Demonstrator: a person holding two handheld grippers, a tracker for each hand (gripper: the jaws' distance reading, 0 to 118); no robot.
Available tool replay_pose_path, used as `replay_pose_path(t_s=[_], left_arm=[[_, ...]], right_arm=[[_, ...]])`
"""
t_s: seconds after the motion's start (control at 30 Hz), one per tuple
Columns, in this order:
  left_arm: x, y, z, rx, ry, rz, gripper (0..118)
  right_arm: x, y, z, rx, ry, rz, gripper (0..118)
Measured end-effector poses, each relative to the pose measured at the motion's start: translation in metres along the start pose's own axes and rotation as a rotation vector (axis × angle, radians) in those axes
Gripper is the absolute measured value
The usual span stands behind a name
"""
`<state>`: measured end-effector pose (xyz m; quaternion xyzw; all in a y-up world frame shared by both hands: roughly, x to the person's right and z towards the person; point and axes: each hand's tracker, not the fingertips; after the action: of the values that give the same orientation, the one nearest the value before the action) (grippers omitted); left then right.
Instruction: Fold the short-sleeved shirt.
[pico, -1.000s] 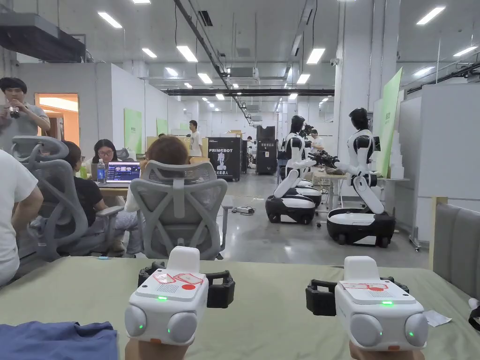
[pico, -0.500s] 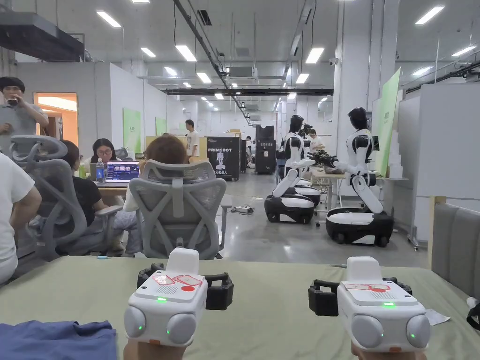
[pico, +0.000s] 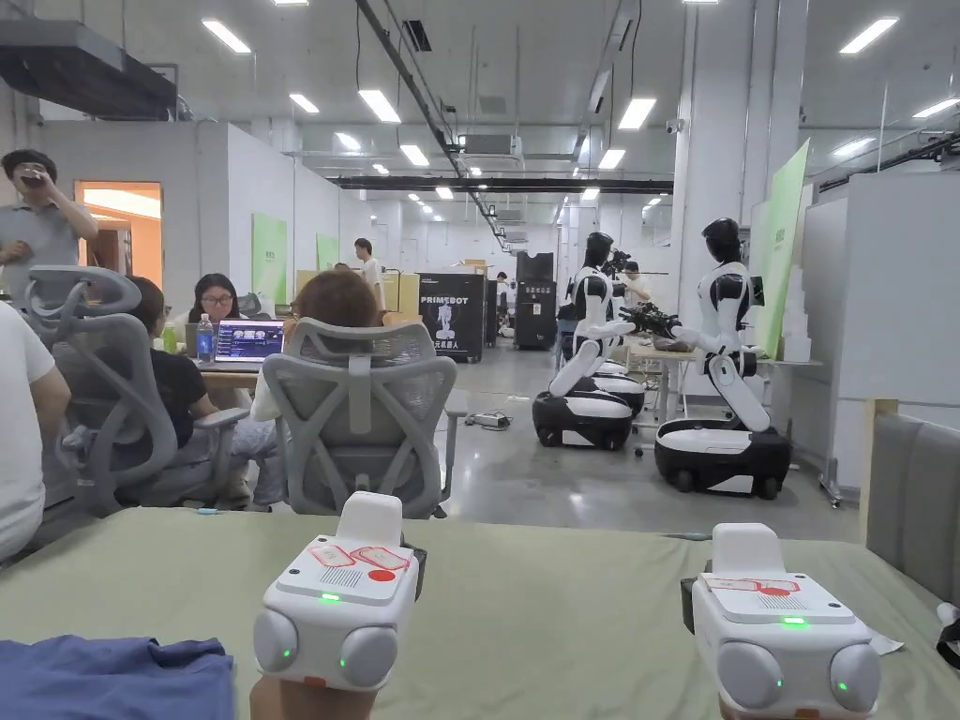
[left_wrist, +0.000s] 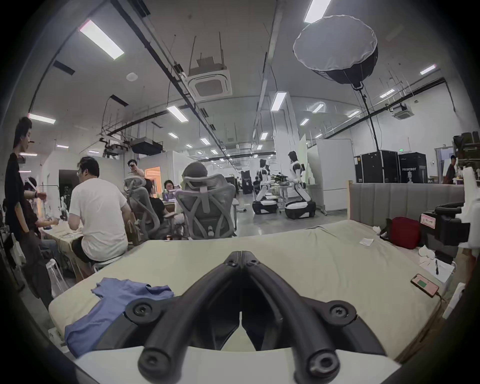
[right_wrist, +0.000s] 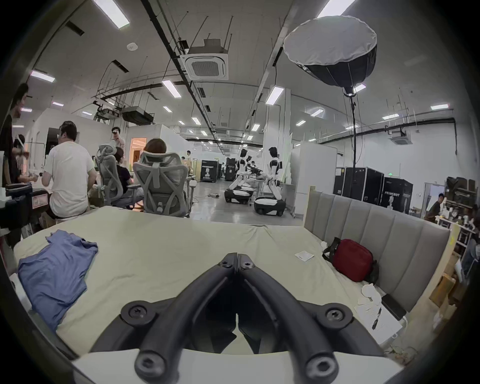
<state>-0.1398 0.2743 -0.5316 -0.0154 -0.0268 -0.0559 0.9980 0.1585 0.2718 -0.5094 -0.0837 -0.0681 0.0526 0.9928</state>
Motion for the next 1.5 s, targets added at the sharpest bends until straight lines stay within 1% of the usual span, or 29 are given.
replay_pose_path(t_s=[0.03,0.1,0.17,0.27,0.43,0.53,0.6,0.67,0.77,0.87,0.97,1.03,1.07,1.13,1.2,1.23,1.33,1.4,1.43,1.47,1.5], left_arm=[[-0.005,0.0,0.002,0.001,0.005,0.005,0],[-0.02,-0.001,0.01,-0.001,0.025,0.014,0],[-0.042,-0.002,0.018,-0.004,0.063,0.007,0],[-0.09,-0.006,0.029,-0.021,0.161,-0.005,0],[-0.181,-0.017,0.063,-0.073,0.338,-0.003,0],[-0.23,-0.028,0.083,-0.118,0.429,0.0,0],[-0.255,-0.04,0.087,-0.192,0.45,0.012,0],[-0.271,-0.054,0.078,-0.281,0.434,0.02,0],[-0.283,-0.079,0.055,-0.403,0.373,0.073,0],[-0.286,-0.105,0.02,-0.53,0.298,0.129,0],[-0.289,-0.127,-0.024,-0.666,0.209,0.256,0],[-0.299,-0.139,-0.061,-0.783,0.115,0.405,0],[-0.3,-0.143,-0.078,-0.815,0.093,0.453,0],[-0.3,-0.15,-0.116,-0.863,0.073,0.427,0],[-0.296,-0.155,-0.157,-0.903,0.094,0.309,0],[-0.295,-0.158,-0.173,-0.91,0.102,0.286,0],[-0.295,-0.169,-0.224,-0.908,0.096,0.305,0],[-0.294,-0.177,-0.256,-0.897,0.081,0.311,7],[-0.293,-0.182,-0.268,-0.869,0.062,0.324,30],[-0.292,-0.189,-0.279,-0.856,0.049,0.34,67],[-0.29,-0.197,-0.292,-0.874,0.052,0.348,115]], right_arm=[[-0.002,0.001,0.0,0.001,0.006,-0.001,0],[-0.018,0.005,-0.005,0.001,0.033,-0.012,0],[-0.043,0.007,-0.006,0.002,0.096,-0.02,0],[-0.102,0.013,-0.004,0.03,0.194,0.011,0],[-0.199,0.02,0.005,0.037,0.389,-0.022,0],[-0.253,0.019,0.014,0.042,0.488,-0.007,0],[-0.281,0.015,0.018,0.035,0.55,0.005,0],[-0.301,0.009,0.017,0.015,0.572,0.012,0],[-0.317,0.0,0.004,-0.023,0.596,0.009,0],[-0.325,-0.009,-0.015,-0.056,0.596,0.033,0],[-0.332,-0.017,-0.038,-0.098,0.606,0.075,0],[-0.333,-0.022,-0.05,-0.121,0.61,0.106,0],[-0.334,-0.024,-0.058,-0.127,0.61,0.117,0],[-0.335,-0.027,-0.071,-0.143,0.609,0.127,0],[-0.337,-0.032,-0.089,-0.162,0.615,0.132,0],[-0.338,-0.034,-0.097,-0.168,0.619,0.135,0],[-0.34,-0.043,-0.123,-0.18,0.616,0.153,0],[-0.339,-0.047,-0.14,-0.183,0.615,0.164,0],[-0.339,-0.049,-0.147,-0.187,0.616,0.172,0],[-0.338,-0.05,-0.155,-0.19,0.614,0.177,0],[-0.336,-0.052,-0.163,-0.193,0.611,0.176,0]])
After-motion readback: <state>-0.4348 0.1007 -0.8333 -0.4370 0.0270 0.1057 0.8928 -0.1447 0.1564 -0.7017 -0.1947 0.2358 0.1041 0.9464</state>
